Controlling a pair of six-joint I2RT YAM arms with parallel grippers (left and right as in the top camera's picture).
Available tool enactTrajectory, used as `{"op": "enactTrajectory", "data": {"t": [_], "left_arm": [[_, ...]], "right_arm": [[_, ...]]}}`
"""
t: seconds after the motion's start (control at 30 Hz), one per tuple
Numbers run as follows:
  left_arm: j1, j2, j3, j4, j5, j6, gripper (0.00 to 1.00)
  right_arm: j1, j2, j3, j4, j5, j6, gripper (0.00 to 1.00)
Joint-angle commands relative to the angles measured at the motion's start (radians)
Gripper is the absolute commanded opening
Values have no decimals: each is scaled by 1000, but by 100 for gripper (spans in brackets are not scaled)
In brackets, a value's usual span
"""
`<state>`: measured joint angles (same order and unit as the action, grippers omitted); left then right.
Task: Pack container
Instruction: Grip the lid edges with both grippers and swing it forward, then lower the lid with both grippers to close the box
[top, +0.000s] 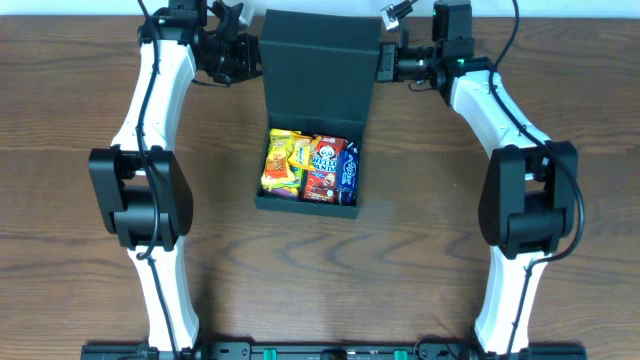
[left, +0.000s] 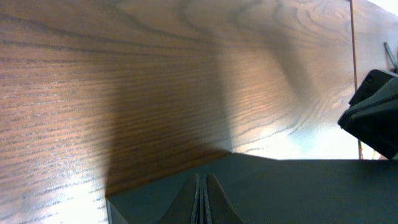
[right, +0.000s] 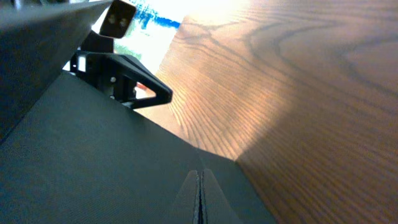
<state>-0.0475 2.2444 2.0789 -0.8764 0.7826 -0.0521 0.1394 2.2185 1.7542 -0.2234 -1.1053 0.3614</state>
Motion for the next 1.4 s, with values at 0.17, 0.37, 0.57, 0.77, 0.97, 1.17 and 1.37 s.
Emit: {"op": "enactTrajectory", "data": {"t": [0.17, 0.37, 0.57, 0.77, 0.97, 1.17, 1.37], "left_arm": [[-3, -77, 28, -92, 13, 149, 6], [-3, -100, 28, -171, -85, 200, 6], [-3, -103, 28, -238, -145, 235, 6], [-3, -103, 28, -293, -187, 262, 6], [10, -103, 28, -302, -195, 262, 6], [21, -103, 28, -336, -245, 261, 6], [45, -103, 13, -370, -304, 227, 6]], "right_arm": [[6, -55, 5, -179, -12, -89, 2], [21, -55, 5, -365, 64, -195, 1], [21, -55, 5, -455, 97, -227, 1], [21, -55, 5, -548, 111, -296, 1], [21, -55, 5, -566, 116, -311, 1], [18, -55, 5, -602, 224, -284, 1], [-3, -55, 5, -636, 369, -167, 1]]}}
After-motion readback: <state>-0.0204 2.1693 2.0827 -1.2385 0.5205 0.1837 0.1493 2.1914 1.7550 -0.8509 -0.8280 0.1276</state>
